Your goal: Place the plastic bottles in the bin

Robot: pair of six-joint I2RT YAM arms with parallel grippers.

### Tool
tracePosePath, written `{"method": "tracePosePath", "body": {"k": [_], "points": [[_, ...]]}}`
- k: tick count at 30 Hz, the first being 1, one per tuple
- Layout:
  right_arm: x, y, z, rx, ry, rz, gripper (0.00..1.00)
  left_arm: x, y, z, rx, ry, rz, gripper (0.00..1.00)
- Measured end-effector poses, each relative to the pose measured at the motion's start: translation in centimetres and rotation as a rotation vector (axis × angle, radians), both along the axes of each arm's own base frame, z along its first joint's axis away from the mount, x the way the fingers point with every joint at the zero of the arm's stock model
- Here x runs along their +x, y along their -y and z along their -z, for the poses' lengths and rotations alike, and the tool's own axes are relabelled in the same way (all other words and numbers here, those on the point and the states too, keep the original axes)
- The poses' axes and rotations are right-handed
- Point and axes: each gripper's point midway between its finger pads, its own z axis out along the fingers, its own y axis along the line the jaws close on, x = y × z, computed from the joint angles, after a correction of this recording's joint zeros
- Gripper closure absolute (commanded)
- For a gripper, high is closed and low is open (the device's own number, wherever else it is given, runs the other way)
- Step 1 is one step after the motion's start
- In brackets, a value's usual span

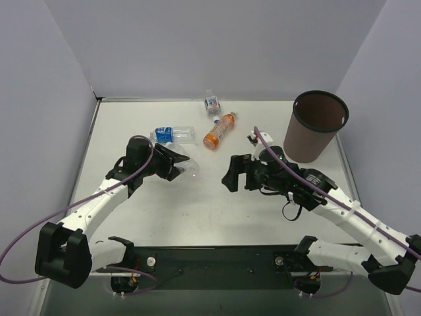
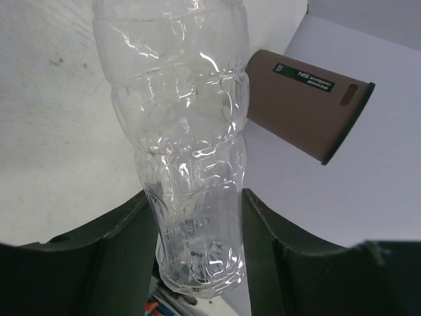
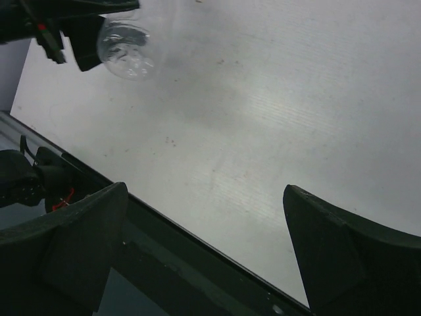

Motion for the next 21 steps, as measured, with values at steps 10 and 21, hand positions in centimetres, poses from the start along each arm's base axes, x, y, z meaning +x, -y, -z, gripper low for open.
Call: {"method": "tracePosePath", "body": {"k": [10, 21], "points": [[1.7, -8.6, -2.3, -0.003, 0.111, -0.098, 0.00, -0.4, 2.5, -0.4, -0.270, -0.214, -0.170, 0.50], [4.6, -9.8, 0.3, -0.121, 0.131, -0.042, 0.00, -0.7, 3.7, -3.8, -0.406, -0.211, -0.196, 0.49]]}}
